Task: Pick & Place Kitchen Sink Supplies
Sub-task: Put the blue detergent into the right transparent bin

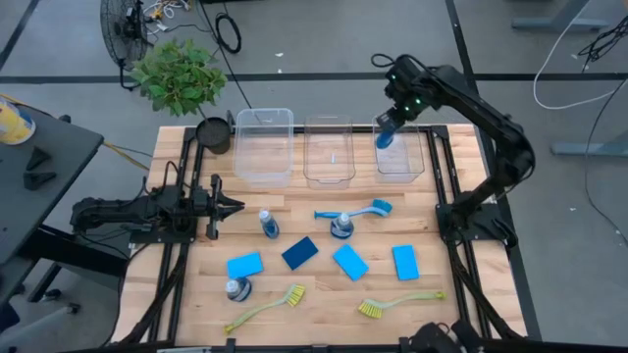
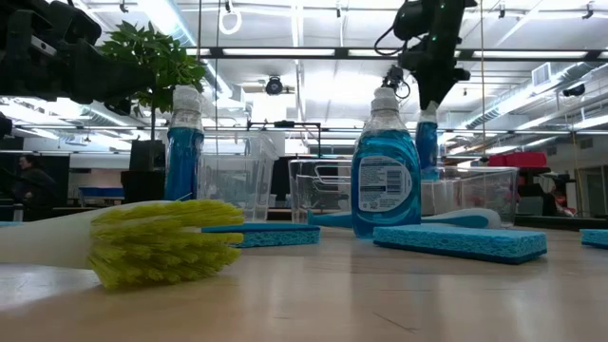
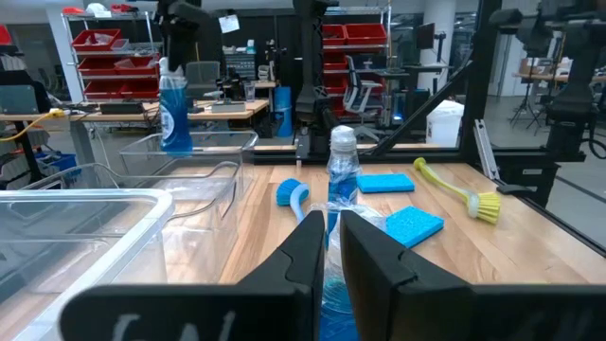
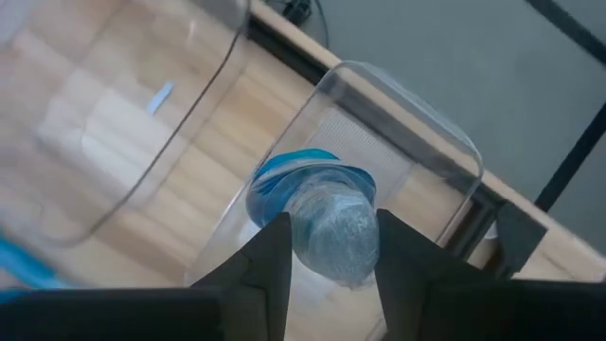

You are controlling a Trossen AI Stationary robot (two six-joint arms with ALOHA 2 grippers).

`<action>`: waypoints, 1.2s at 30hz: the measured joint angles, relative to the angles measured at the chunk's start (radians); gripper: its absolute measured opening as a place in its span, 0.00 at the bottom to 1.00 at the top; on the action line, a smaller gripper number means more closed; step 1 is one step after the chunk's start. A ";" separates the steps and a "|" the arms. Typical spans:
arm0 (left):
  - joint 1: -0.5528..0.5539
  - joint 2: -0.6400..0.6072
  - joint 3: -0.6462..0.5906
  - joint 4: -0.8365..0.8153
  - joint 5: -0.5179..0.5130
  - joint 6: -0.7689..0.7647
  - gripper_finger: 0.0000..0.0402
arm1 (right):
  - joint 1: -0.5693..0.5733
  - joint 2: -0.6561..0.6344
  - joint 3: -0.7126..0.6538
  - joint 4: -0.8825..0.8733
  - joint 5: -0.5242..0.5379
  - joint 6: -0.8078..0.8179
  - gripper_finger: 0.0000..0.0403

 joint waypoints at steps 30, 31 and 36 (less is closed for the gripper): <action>0.000 0.000 0.000 0.000 0.000 0.000 0.11 | -0.105 0.128 0.000 0.046 0.087 0.395 0.29; 0.000 0.000 0.000 0.000 0.000 0.000 0.11 | -0.108 0.131 0.000 0.046 0.087 0.401 0.29; 0.000 0.000 0.000 0.000 0.000 0.000 0.11 | -0.121 0.147 0.000 0.051 0.112 0.421 0.29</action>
